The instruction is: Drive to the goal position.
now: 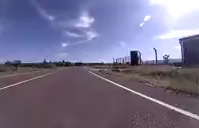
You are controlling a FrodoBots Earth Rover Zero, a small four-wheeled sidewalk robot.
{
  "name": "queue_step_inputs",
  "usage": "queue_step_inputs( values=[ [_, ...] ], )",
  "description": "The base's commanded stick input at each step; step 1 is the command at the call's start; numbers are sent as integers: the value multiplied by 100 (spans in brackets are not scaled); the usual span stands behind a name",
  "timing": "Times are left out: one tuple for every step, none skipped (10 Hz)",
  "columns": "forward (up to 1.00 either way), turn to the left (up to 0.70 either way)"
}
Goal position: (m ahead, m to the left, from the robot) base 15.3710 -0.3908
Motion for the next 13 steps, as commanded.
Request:
queue_step_inputs(
  values=[
    [100, -21],
    [100, -21],
    [100, -16],
    [100, -6],
    [100, 0],
    [100, 0],
    [100, 0],
    [100, 0],
    [100, 4],
    [100, 18],
    [100, 40],
    [100, 40],
    [100, 39]
  ],
)
